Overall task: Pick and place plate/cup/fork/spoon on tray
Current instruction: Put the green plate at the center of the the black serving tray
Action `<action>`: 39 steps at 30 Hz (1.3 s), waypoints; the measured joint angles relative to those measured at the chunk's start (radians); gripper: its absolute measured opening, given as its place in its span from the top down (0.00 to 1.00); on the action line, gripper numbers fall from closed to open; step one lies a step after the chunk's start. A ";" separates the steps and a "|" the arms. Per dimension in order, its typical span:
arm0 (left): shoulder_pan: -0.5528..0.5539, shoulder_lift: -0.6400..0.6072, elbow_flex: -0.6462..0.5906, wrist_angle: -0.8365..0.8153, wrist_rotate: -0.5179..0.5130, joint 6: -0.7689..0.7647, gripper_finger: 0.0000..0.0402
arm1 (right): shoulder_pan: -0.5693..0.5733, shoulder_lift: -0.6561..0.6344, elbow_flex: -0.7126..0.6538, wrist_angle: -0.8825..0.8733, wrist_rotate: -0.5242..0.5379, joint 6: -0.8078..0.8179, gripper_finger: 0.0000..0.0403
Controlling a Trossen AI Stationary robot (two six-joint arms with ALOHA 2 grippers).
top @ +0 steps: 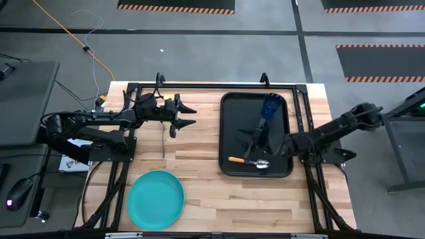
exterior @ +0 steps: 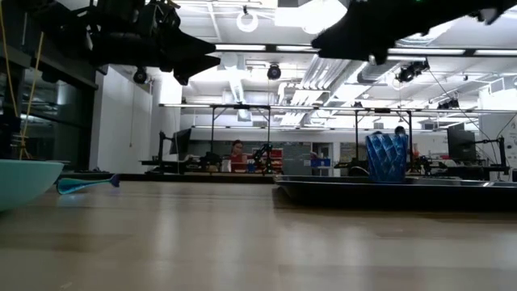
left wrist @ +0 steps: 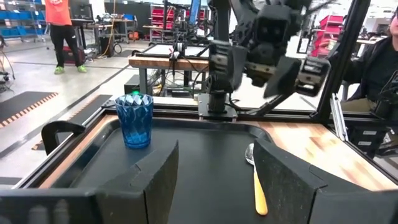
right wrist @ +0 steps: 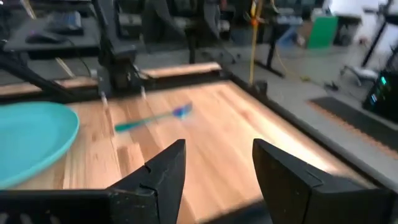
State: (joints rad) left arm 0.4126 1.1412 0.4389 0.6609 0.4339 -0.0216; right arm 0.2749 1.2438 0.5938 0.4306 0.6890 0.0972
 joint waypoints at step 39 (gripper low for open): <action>-0.885 0.007 0.095 -0.947 -0.425 0.111 0.50 | -0.147 0.000 0.000 0.068 -0.140 -0.072 0.56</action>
State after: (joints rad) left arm -0.4728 1.1479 0.5339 -0.2866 0.0085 0.0892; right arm 0.1284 1.2442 0.5938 0.4987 0.5491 0.0250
